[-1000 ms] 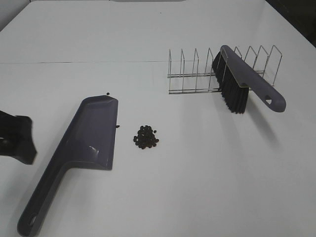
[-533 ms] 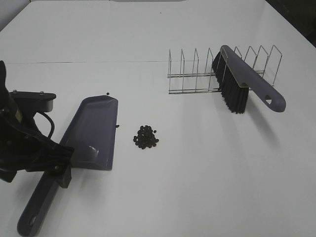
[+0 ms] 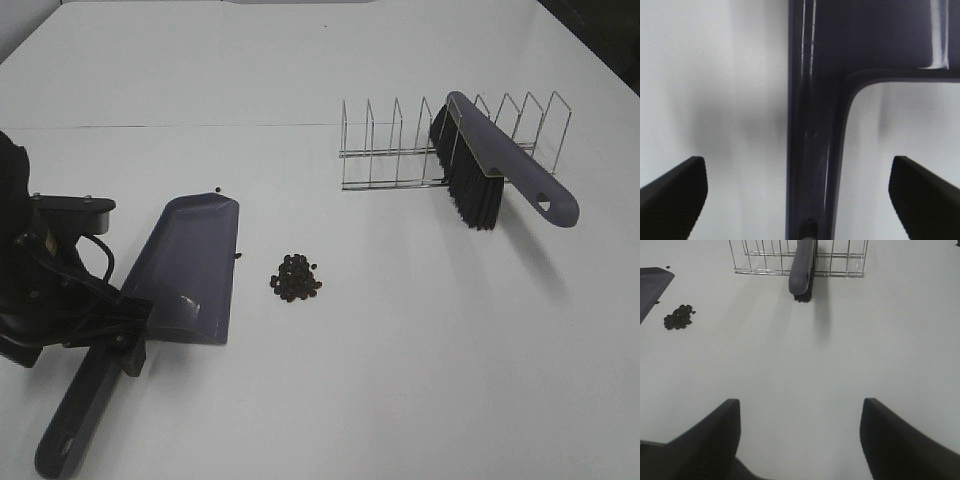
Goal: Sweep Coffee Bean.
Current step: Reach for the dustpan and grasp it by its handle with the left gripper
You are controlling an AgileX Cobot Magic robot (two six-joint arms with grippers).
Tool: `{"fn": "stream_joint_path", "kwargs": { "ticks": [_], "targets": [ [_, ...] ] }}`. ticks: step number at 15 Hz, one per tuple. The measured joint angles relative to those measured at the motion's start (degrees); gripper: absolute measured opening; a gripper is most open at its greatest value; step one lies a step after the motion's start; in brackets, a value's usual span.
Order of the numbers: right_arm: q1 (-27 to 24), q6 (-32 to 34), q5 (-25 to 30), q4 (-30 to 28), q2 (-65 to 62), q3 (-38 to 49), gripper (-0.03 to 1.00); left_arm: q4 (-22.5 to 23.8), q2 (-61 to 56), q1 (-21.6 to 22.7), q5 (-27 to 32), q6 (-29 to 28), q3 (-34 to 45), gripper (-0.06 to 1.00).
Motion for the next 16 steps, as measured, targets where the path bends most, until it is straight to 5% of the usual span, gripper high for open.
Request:
{"fn": "stream_joint_path", "kwargs": {
  "ticks": [8,16],
  "targets": [
    [0.00,0.00,0.00,0.00,0.00,0.00,0.59,-0.34,6.47,0.00,-4.76,0.06,-2.35,0.73],
    [0.00,0.00,0.00,0.00,0.00,0.00,0.59,-0.46,7.56,0.00,-4.64,0.23,-2.81,0.31]
  ]
}}
